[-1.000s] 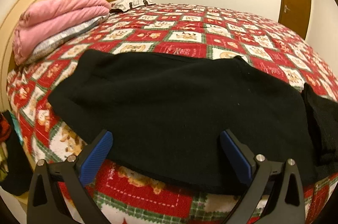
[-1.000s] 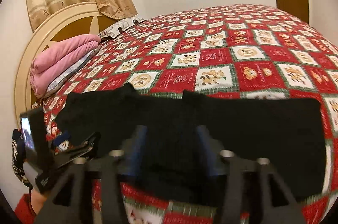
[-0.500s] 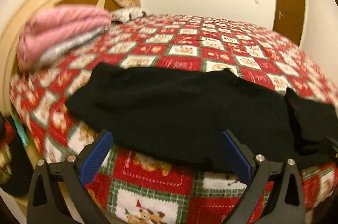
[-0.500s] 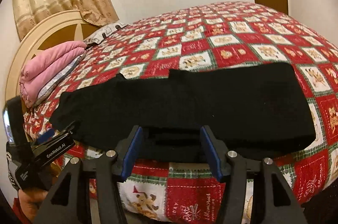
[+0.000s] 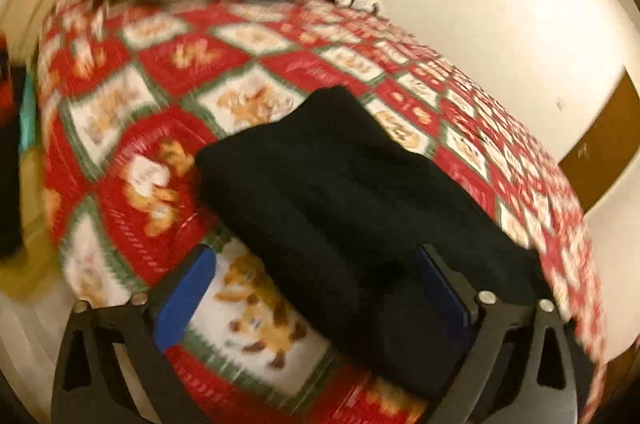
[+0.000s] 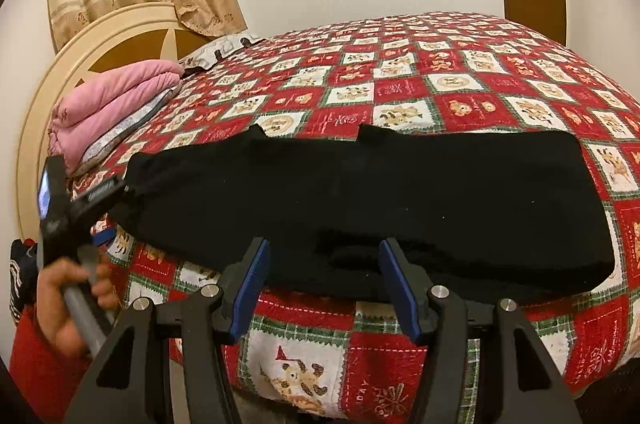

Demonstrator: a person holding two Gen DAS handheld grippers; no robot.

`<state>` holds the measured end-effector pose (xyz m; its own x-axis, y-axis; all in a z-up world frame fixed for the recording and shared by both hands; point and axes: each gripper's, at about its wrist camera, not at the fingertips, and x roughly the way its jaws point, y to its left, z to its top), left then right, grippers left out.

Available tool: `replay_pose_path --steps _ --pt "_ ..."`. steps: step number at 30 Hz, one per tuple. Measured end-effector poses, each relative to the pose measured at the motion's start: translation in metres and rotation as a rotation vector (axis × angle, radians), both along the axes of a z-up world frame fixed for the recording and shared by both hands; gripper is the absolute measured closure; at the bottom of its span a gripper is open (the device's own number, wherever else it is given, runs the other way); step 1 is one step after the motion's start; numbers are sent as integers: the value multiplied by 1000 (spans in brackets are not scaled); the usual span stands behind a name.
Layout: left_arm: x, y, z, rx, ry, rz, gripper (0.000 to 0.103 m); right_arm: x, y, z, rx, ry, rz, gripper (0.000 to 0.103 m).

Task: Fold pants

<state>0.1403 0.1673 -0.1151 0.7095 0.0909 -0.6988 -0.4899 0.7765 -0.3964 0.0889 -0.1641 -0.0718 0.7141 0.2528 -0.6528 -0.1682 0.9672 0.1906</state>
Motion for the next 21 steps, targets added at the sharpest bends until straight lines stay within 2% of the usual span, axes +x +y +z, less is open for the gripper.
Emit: replay_pose_path --steps 2,6,7,8,10,11,12,13,15,18,21 --pt "10 -3 2 17 -8 9 3 0 1 -1 -2 4 -1 44" --pt "24 -8 1 51 30 55 4 -1 0 0 3 5 -1 44" --pt "25 -10 1 55 33 74 7 -1 0 0 4 4 -1 44" --pt "25 -10 1 63 37 85 11 -1 0 1 6 3 -1 44" --pt "20 -10 3 96 38 108 32 -2 -2 1 13 0 -4 44" --pt "19 -10 3 108 34 109 38 -2 -3 1 18 0 -6 44" --pt "16 -10 4 117 21 106 48 -2 -4 1 23 1 -8 44" --pt "14 -7 4 116 10 102 59 -2 -5 1 28 2 -9 44" --pt "12 -4 5 93 -17 79 72 -2 -7 1 35 6 -13 44" --pt "14 -4 8 73 -33 64 80 -4 -10 3 41 -1 -22 44" --pt "15 -7 9 79 -45 57 81 -5 -13 5 46 -9 -32 44"
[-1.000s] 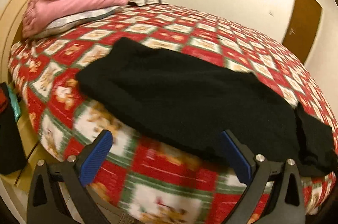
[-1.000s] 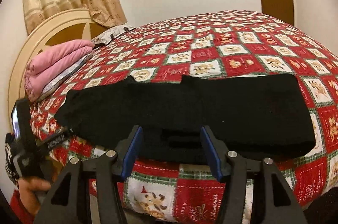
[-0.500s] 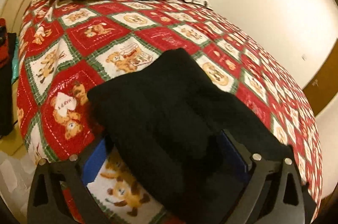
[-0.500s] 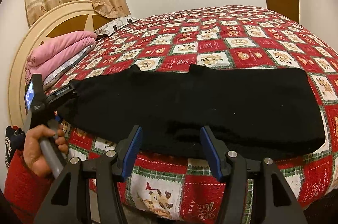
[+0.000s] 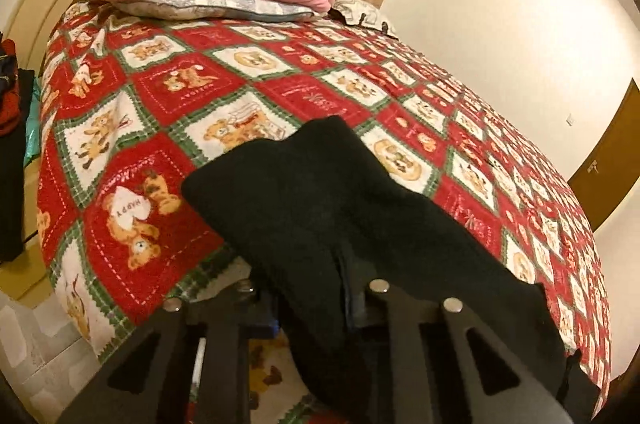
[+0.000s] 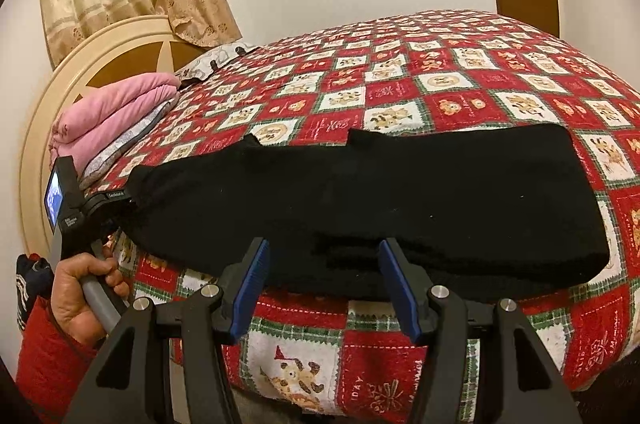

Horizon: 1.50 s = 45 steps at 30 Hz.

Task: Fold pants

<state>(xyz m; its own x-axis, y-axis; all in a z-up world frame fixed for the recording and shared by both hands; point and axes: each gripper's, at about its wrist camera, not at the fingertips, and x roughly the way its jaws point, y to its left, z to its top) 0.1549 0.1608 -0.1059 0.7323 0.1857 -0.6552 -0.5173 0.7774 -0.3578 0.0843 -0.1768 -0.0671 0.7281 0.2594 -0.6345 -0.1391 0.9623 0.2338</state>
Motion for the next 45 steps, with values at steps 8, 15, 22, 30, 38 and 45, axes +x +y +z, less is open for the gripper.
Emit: replay_pose_path --steps 8,15,22,30,38,45 --pt "-14 17 -14 -118 -94 -38 75 3 -1 -4 8 19 -4 44" --pt "-5 2 -9 -28 -51 -23 75 2 0 -6 8 24 3 44" --pt "-10 11 -6 -92 -93 -66 83 4 0 -6 -11 43 -22 44" --pt "-18 -5 15 -17 -135 -104 84 7 -12 -7 -58 67 -96 44" --pt "-20 -19 25 63 -147 -131 84 9 -24 -11 -116 96 -178 44" --pt "-23 -23 29 76 -152 -137 84 9 -28 -11 -126 99 -188 44"
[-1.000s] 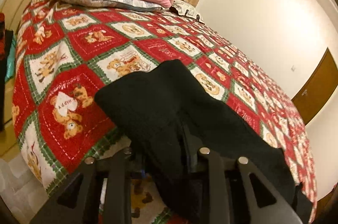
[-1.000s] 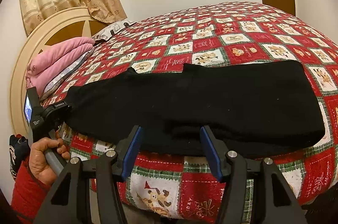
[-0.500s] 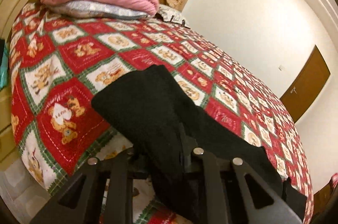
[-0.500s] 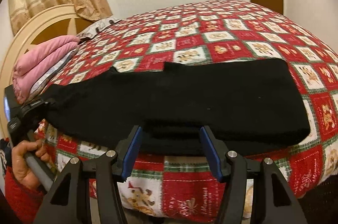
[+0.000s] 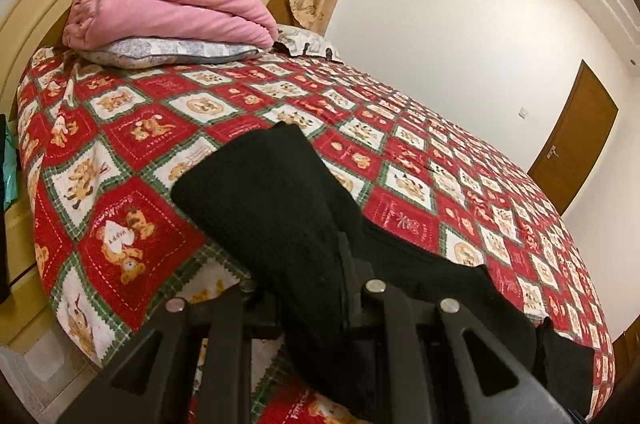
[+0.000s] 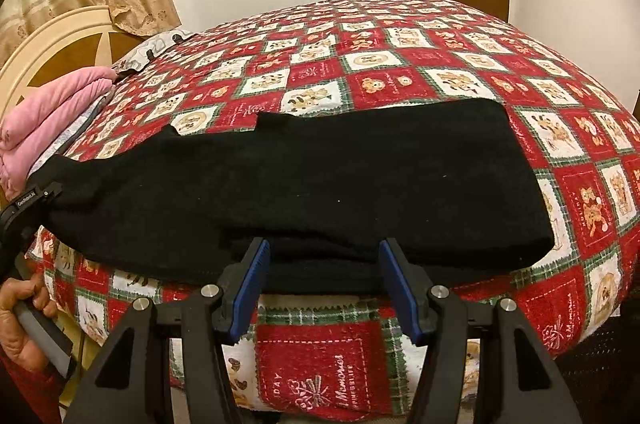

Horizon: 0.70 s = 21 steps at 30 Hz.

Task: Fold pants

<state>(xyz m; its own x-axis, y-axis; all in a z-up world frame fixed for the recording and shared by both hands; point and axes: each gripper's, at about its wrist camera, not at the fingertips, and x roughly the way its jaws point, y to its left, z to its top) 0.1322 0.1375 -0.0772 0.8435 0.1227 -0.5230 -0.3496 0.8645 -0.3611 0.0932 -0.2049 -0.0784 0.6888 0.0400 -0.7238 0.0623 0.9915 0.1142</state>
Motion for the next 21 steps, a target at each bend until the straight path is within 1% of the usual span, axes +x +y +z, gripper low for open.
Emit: replay_pose_path --steps 5,8,10,13,17,21 --pt "-2 -1 -1 1 4 6 84 -1 -1 1 -8 -2 -5 44" --pt "-3 -2 1 4 -1 4 84 0 -3 3 -43 -6 -26 44" --pt "-4 -4 2 19 -5 0 84 -1 -8 10 -75 -34 -55 44" --pt "-4 -6 2 20 -4 2 84 1 -18 22 -90 -69 -87 44" --pt "-4 -7 2 17 -2 9 84 16 -29 35 -112 -79 -118 44" --pt "-4 -8 3 20 -6 5 84 34 -31 42 -115 -134 -122 44"
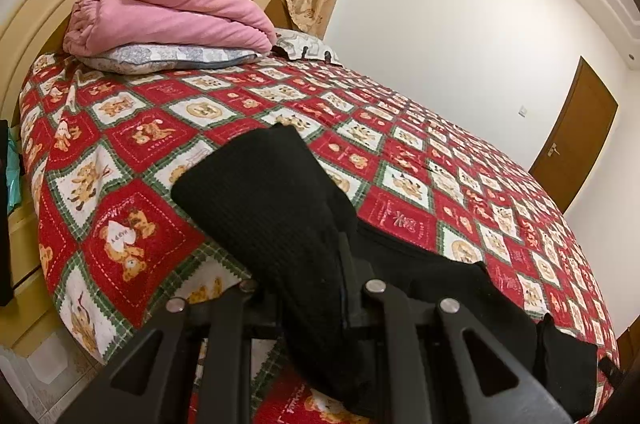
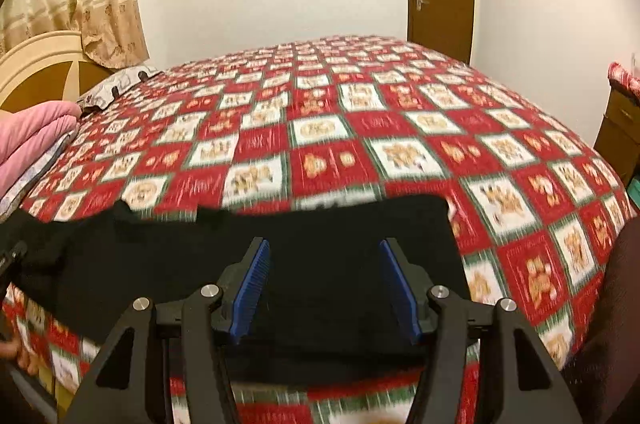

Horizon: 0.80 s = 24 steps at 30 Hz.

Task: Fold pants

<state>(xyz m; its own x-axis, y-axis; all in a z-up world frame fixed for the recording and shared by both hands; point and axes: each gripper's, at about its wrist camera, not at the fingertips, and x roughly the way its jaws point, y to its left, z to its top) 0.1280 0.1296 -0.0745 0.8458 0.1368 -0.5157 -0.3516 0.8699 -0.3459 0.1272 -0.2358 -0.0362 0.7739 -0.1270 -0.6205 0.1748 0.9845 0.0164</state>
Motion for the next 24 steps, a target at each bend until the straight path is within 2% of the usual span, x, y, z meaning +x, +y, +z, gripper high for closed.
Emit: replay_pose_path --steps 3,13,20,24 --pt "0 -1 1 5 -4 -2 84 11 6 6 9 -24 19 44" --pt "0 -13 9 46 -22 -24 84 15 41 11 -83 -45 94 44" --pt "2 -48 40 151 -89 -108 84 13 12 4 -69 -18 44 44" --pt "4 -90 61 220 -153 -211 84 11 -19 1 -54 -5 -25 44"
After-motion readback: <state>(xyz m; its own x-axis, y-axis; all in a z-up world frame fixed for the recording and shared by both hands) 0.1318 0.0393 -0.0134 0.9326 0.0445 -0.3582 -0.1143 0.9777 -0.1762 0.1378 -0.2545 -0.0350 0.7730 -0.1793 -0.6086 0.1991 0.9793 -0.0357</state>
